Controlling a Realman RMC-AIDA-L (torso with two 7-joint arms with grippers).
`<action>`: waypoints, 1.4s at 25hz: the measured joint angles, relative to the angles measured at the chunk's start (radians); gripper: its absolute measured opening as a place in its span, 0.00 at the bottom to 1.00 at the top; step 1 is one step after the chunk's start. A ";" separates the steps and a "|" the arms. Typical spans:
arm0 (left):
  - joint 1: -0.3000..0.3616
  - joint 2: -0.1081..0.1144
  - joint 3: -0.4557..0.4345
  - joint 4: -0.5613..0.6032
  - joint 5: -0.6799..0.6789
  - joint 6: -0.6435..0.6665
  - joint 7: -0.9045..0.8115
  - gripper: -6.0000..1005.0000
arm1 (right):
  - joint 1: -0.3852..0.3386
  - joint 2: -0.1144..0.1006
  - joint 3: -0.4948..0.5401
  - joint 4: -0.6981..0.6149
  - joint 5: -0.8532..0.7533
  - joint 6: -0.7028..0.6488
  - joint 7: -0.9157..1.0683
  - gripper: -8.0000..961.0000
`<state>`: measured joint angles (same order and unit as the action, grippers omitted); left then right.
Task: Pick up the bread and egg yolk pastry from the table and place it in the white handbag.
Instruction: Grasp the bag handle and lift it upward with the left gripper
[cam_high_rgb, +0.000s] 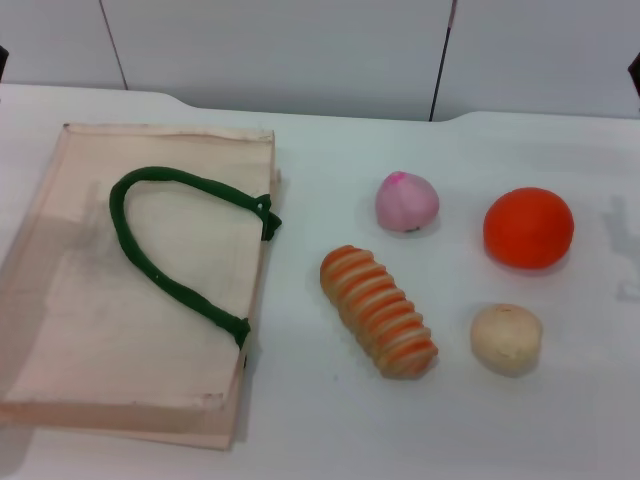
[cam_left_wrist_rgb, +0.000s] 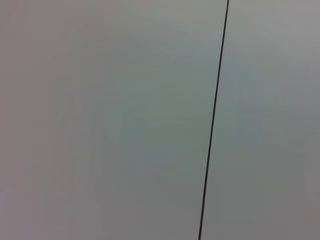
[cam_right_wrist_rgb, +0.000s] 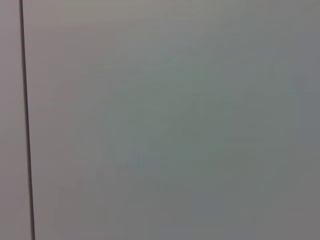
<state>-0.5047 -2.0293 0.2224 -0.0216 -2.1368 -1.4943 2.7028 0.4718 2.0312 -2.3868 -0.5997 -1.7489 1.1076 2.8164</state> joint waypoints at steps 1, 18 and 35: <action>0.000 0.000 0.000 0.000 0.000 0.000 0.000 0.72 | 0.000 0.001 0.000 0.000 0.000 0.000 0.000 0.92; -0.003 0.000 0.000 -0.001 0.000 -0.001 0.000 0.72 | -0.001 0.001 0.000 0.000 0.000 0.000 0.000 0.92; -0.002 0.000 0.000 -0.001 0.000 -0.001 0.000 0.72 | -0.002 0.002 -0.001 0.000 0.000 0.000 0.000 0.92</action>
<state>-0.5067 -2.0293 0.2224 -0.0230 -2.1367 -1.4950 2.7028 0.4698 2.0333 -2.3882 -0.5997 -1.7487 1.1075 2.8164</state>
